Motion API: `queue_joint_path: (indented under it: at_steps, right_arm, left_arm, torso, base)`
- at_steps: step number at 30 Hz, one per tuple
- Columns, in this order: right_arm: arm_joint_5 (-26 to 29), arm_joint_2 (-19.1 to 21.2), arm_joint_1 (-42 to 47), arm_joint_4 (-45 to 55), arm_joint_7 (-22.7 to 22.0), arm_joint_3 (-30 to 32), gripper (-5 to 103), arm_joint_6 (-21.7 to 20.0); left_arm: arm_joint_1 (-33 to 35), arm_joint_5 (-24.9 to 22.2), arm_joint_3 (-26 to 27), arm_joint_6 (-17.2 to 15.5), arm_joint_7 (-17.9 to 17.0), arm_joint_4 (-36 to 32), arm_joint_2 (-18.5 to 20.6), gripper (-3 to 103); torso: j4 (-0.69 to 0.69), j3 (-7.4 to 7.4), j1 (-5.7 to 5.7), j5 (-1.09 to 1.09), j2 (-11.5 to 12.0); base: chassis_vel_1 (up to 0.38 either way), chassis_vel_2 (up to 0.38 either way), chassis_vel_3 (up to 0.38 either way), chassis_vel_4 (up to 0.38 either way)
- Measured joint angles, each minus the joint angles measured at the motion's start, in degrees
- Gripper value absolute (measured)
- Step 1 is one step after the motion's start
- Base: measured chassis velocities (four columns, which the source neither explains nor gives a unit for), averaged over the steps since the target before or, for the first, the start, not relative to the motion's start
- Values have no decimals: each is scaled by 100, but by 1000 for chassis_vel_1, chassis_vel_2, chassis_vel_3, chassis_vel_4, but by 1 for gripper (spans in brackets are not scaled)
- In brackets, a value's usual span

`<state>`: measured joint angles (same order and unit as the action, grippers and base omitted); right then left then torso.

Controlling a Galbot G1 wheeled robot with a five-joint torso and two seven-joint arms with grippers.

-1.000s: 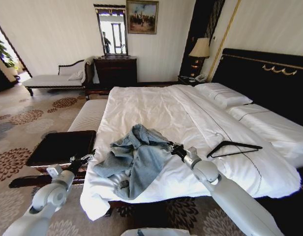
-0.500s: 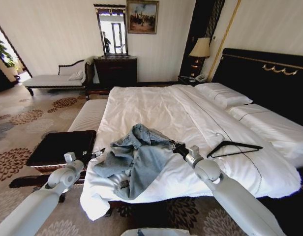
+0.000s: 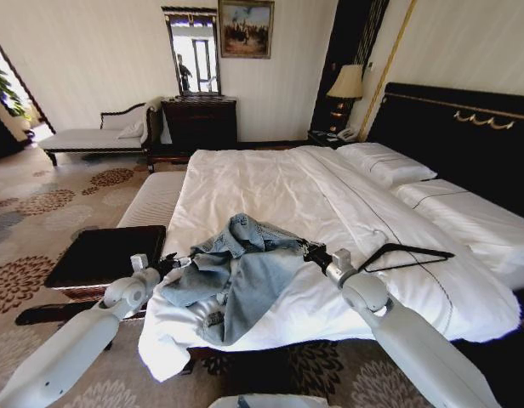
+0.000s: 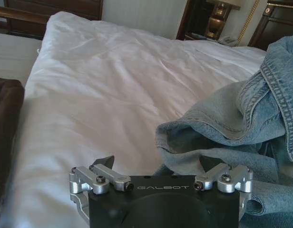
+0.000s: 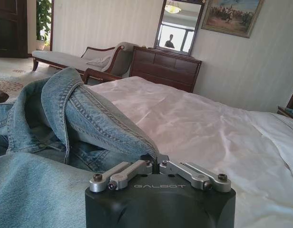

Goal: Pick up the clothes from the bed and hang them on the clothes hanger.

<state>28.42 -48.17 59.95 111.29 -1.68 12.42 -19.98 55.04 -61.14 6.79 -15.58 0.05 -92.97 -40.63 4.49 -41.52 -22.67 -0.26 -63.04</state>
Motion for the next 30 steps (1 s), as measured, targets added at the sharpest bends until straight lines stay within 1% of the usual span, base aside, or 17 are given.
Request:
queue_joint_path:
  at_steps: [1, 3, 5, 7, 8, 9, 10, 13, 18, 19, 22, 24, 25, 27, 28, 29, 30]
  right_arm:
    - [0, 0, 0, 0, 0, 0, 2, 0]
    - [23, -9, -36, -13, -5, -22, 2, -4]
    - [39, -7, -45, -11, -14, -28, 2, -11]
    - [41, -5, -39, -9, -15, -21, 2, -12]
    - [52, 6, 12, 11, -15, 51, 2, -13]
    - [56, 10, 36, 15, -16, 91, 2, -13]
    - [56, 10, 36, 15, -16, 91, 2, -13]
    - [65, 14, 114, 31, -16, 212, 2, -8]
    - [69, 10, 126, 37, -18, 250, 2, 0]
    - [73, 7, 115, 37, -20, 250, 2, 1]
    - [74, 0, 97, 37, -26, 241, 2, 4]
    - [74, 0, 97, 37, -26, 240, 2, 4]
    - [73, -1, 98, 37, -26, 239, 2, 6]
    - [72, -2, 101, 36, -26, 239, 2, 6]
    - [69, -6, 105, 31, -27, 236, 2, 7]
    - [66, -7, 107, 26, -26, 234, 2, 8]
    - [62, -9, 112, 18, -27, 231, 2, 9]
  left_arm:
    - [0, 0, 0, 0, 0, 0, 0, 100]
    - [-343, 6, -293, 1, 22, 204, -74, 100]
    - [-700, 1, -546, 3, 50, 430, -140, 100]
    - [-768, 1, -592, 6, 53, 472, -151, 100]
    - [-1043, -10, -800, 11, 68, 644, -199, 100]
    - [-1138, -23, -878, 11, 72, 692, -213, 100]
    - [-1138, -23, -878, 11, 72, 692, -213, 100]
    - [-1447, -62, -1167, 9, 76, 856, -295, 100]
    - [-1597, -60, -1342, 8, 80, 961, -391, 100]
    - [-1638, -40, -1393, 10, 90, 987, -434, 102]
    - [-1665, 59, -1420, 93, 137, 1018, -508, 88]
    - [-1664, 68, -1420, 106, 141, 1019, -515, 88]
    - [-1649, 99, -1414, 147, 143, 991, -535, 77]
    - [-1633, 112, -1403, 157, 143, 976, -539, 77]
    - [-1591, 158, -1371, 184, 140, 949, -550, 67]
    - [-1569, 184, -1352, 198, 134, 941, -555, 67]
    - [-1531, 210, -1317, 213, 112, 919, -561, 61]
  torso:
    - [0, 0, 0, 0, 0]
    - [3, 0, 0, 0, 0]
    - [3, -1, -1, 1, 0]
    - [2, -1, -1, 1, 1]
    - [3, -1, -1, 2, 1]
    - [3, -1, -1, 1, 1]
    - [3, -1, -1, 1, 1]
    - [2, 0, 0, 1, 0]
    - [2, -1, -1, 1, 1]
    - [2, -1, -1, 1, 1]
    - [2, 0, -1, 1, 1]
    - [2, -1, -1, 1, 1]
    - [2, 0, -1, 1, 1]
    - [2, 0, -1, 0, 0]
    - [2, 0, -1, 1, 0]
    - [2, -1, -1, 1, 1]
    - [2, 0, -1, 1, 1]
  base:
    - [0, 0, 0, 0]
    - [0, 0, 0, 0]
    - [0, 0, 0, 0]
    - [0, 0, 0, 0]
    - [0, 0, 0, 0]
    - [0, 0, 0, 0]
    - [0, 0, 0, 0]
    - [0, 0, 0, 0]
    - [0, 0, 0, 0]
    - [0, 0, 0, 0]
    - [0, 0, 0, 0]
    - [0, 0, 0, 0]
    - [0, 0, 0, 0]
    - [0, 0, 0, 0]
    - [0, 0, 0, 0]
    - [0, 0, 0, 0]
    - [0, 0, 0, 0]
